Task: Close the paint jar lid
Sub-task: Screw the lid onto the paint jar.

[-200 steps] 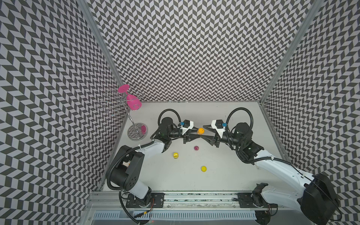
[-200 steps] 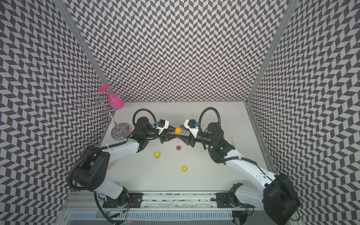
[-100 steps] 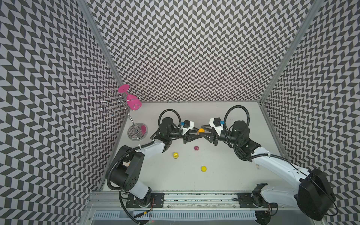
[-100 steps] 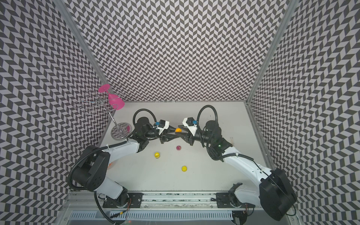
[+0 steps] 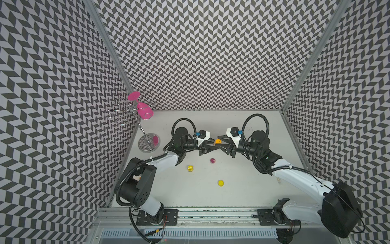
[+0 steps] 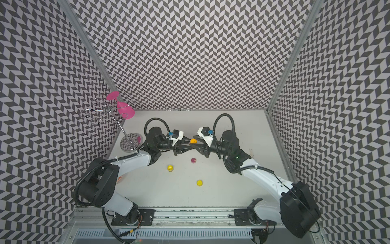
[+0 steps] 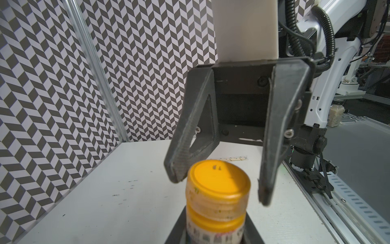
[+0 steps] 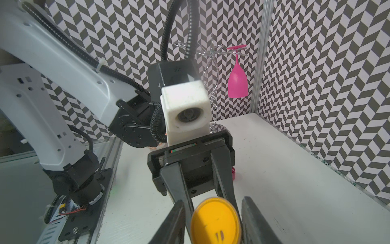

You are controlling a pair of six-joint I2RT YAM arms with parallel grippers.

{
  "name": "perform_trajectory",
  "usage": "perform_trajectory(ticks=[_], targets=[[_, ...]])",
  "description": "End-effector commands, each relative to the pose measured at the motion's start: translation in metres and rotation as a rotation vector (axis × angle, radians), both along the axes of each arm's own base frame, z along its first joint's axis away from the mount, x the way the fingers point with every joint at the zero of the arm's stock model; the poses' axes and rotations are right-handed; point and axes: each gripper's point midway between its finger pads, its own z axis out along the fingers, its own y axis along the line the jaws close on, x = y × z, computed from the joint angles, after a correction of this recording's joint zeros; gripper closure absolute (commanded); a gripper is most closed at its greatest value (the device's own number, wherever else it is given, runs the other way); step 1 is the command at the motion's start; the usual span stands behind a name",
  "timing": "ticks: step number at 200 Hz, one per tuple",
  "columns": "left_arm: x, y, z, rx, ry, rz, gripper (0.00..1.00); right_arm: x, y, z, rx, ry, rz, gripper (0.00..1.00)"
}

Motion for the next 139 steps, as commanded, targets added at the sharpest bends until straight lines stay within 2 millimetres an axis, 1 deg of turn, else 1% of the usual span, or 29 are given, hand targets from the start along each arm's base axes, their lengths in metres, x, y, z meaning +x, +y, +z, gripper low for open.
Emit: perform_trajectory(ticks=[1, 10, 51, 73, 85, 107, 139], targets=[[0.002, -0.003, 0.014, -0.018, -0.04, -0.003, 0.73, 0.004, 0.003, 0.017, 0.026, -0.045, -0.002, 0.54], [0.002, -0.003, 0.015, -0.018, -0.042, -0.003, 0.73, 0.003, 0.004, 0.017, 0.027, -0.044, 0.0, 0.55], [0.003, -0.003, 0.014, -0.015, -0.039, -0.004, 0.73, 0.004, 0.004, 0.018, 0.031, -0.04, -0.003, 0.66], [0.003, -0.003, 0.014, -0.015, -0.039, -0.004, 0.73, 0.005, 0.004, 0.017, 0.032, -0.032, -0.012, 0.69], [0.009, -0.003, 0.015, -0.016, -0.044, 0.036, 0.73, 0.007, 0.005, 0.017, 0.033, -0.023, -0.025, 0.71], [0.012, -0.001, 0.024, -0.032, -0.071, 0.086, 0.74, 0.014, 0.006, 0.014, 0.032, 0.009, -0.069, 0.74], [0.022, 0.008, 0.043, -0.075, -0.127, 0.237, 0.74, 0.024, 0.008, 0.008, 0.035, 0.057, -0.157, 0.77]])
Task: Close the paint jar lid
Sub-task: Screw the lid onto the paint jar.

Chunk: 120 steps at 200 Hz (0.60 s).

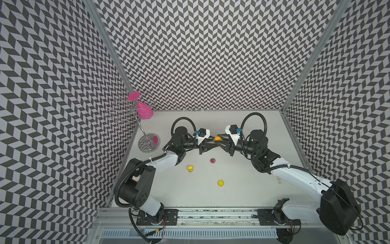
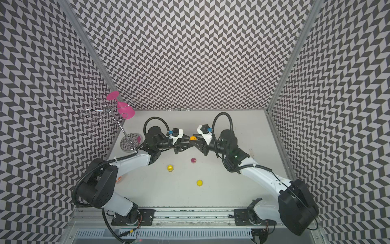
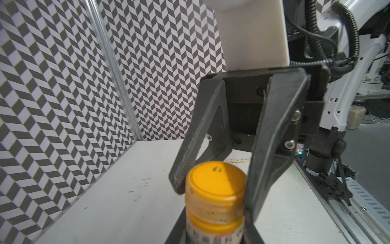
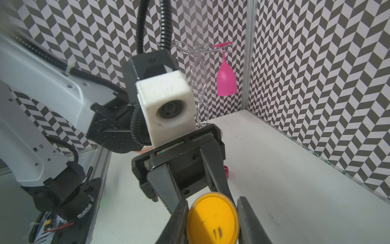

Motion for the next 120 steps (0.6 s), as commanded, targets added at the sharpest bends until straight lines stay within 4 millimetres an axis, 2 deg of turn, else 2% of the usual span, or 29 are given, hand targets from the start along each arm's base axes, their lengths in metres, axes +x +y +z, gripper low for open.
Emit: perform_trajectory(ticks=[1, 28, 65, 120], targets=[[0.007, 0.006, 0.034, -0.064, -0.108, 0.135, 0.74, 0.01, 0.005, 0.005, 0.023, 0.021, -0.074, 0.77], [0.027, 0.022, 0.047, -0.101, -0.128, 0.334, 0.74, 0.015, 0.012, -0.004, 0.027, 0.066, -0.152, 0.79], [0.053, 0.057, 0.056, -0.144, -0.148, 0.628, 0.74, 0.019, 0.03, -0.016, 0.069, 0.185, -0.26, 0.84], [0.061, 0.098, 0.065, -0.19, -0.205, 0.882, 0.75, 0.027, 0.064, -0.049, 0.082, 0.419, -0.406, 0.86]])
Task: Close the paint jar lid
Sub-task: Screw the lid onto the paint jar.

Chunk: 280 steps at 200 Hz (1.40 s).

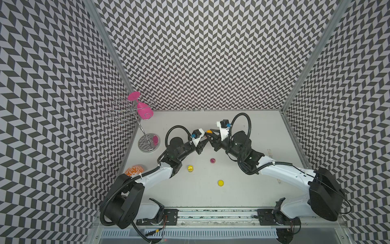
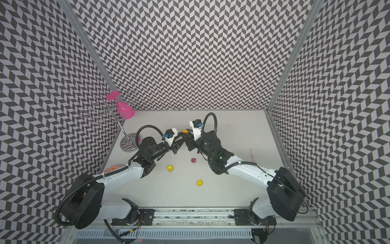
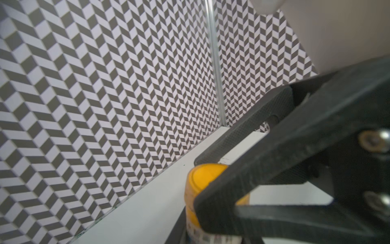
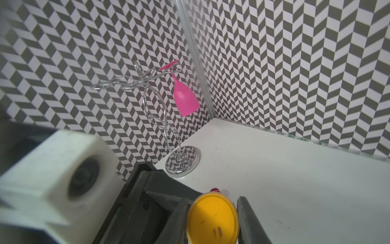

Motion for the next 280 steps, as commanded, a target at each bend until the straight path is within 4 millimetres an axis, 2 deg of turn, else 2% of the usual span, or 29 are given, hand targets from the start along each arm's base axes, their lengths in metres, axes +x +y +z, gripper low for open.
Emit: perform_trajectory(ticks=[1, 23, 35, 55, 95, 124, 151, 170, 191, 216, 243, 280], targets=[[0.02, 0.044, 0.06, -0.122, -0.179, 0.268, 0.75, -0.01, 0.018, -0.051, -0.043, 0.208, -0.037, 0.86], [0.022, 0.049, 0.059, -0.111, -0.184, 0.303, 0.75, -0.016, 0.025, -0.053, -0.025, 0.23, -0.044, 0.84], [0.023, 0.049, 0.058, -0.108, -0.18, 0.303, 0.74, -0.019, 0.025, -0.049, -0.011, 0.221, -0.037, 0.74], [0.025, 0.047, 0.054, -0.105, -0.162, 0.296, 0.74, -0.023, 0.015, -0.039, -0.001, 0.2, -0.056, 0.51], [0.034, 0.046, 0.047, -0.095, -0.116, 0.286, 0.74, -0.036, -0.013, -0.02, -0.012, 0.121, -0.076, 0.25], [0.039, 0.044, 0.042, -0.09, -0.088, 0.261, 0.73, -0.037, -0.051, -0.016, -0.019, 0.038, -0.185, 0.23], [0.031, 0.017, 0.037, -0.057, -0.057, 0.077, 0.73, -0.031, -0.085, -0.001, -0.007, -0.027, -0.214, 0.22], [0.017, -0.007, 0.029, -0.034, -0.03, -0.126, 0.73, -0.028, -0.101, 0.014, 0.008, -0.103, -0.143, 0.23], [-0.008, -0.032, 0.018, -0.015, 0.018, -0.407, 0.73, -0.036, -0.103, 0.03, -0.035, -0.244, -0.019, 0.25], [-0.034, -0.043, 0.007, 0.007, 0.035, -0.61, 0.73, -0.065, -0.084, 0.042, -0.126, -0.447, 0.189, 0.25], [-0.038, -0.049, -0.003, 0.042, 0.032, -0.633, 0.73, -0.083, -0.07, 0.045, -0.157, -0.525, 0.385, 0.27], [-0.044, -0.051, -0.004, 0.05, 0.026, -0.659, 0.73, -0.073, -0.059, 0.044, -0.181, -0.517, 0.439, 0.31]])
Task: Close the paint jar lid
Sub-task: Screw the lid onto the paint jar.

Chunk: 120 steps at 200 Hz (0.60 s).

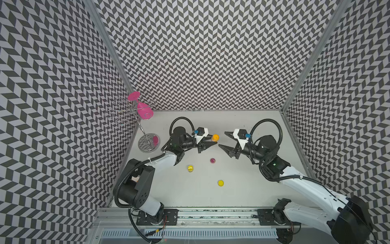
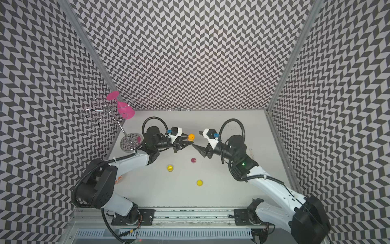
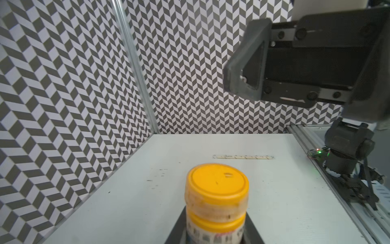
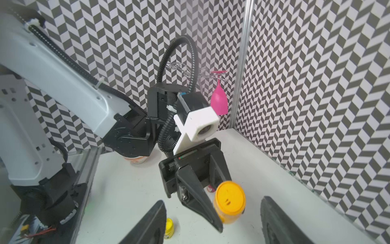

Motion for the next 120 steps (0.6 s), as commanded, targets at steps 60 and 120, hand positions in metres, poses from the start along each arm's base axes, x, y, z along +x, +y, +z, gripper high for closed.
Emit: perform_trajectory(ticks=[60, 120], targets=[[-0.017, -0.005, 0.015, -0.018, -0.052, -0.098, 0.73, 0.003, 0.025, -0.005, -0.06, -0.035, 0.177, 0.43], [-0.019, -0.005, 0.018, -0.024, -0.056, -0.101, 0.73, 0.022, 0.025, -0.01, -0.043, 0.003, 0.111, 0.43]])
